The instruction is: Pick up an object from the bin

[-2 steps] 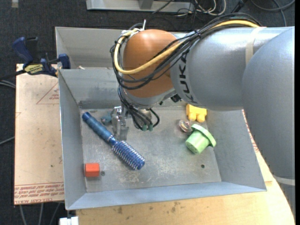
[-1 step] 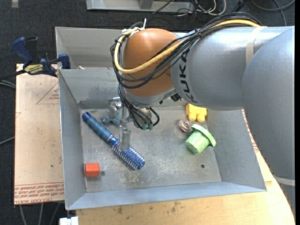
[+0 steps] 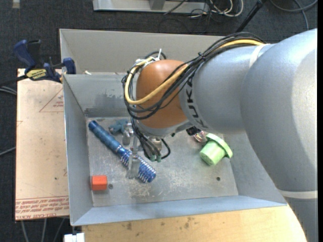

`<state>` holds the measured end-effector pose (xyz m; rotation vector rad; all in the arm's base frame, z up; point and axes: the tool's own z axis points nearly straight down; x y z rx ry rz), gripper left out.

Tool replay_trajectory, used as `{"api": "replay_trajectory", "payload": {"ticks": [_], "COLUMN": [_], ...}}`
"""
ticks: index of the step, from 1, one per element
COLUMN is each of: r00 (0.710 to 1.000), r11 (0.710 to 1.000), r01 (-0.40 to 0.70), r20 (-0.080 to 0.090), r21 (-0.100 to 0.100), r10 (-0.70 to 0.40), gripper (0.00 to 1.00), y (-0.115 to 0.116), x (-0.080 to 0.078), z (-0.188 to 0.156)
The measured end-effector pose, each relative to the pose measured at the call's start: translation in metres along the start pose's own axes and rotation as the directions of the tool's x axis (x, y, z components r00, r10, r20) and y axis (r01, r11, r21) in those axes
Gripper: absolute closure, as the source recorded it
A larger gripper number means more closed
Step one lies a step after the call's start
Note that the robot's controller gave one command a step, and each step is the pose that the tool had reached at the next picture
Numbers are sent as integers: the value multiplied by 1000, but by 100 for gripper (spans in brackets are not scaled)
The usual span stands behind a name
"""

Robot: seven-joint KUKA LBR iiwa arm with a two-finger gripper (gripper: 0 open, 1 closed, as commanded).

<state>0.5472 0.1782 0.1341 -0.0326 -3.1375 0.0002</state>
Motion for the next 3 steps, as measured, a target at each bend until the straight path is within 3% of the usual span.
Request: {"api": "replay_trajectory", "payload": {"ticks": [1,2,3], "r00": [943,943,934], "r11": [943,943,934], "r01": [-333,-332,-357], "r20": [4,4,9], "r21": [-1,-1,-7], "r10": [333,332,357], "gripper": [0,100,100], "y": [-12,-11,7], "x": [-45,-45,-10], "z": [60,59,-120]}}
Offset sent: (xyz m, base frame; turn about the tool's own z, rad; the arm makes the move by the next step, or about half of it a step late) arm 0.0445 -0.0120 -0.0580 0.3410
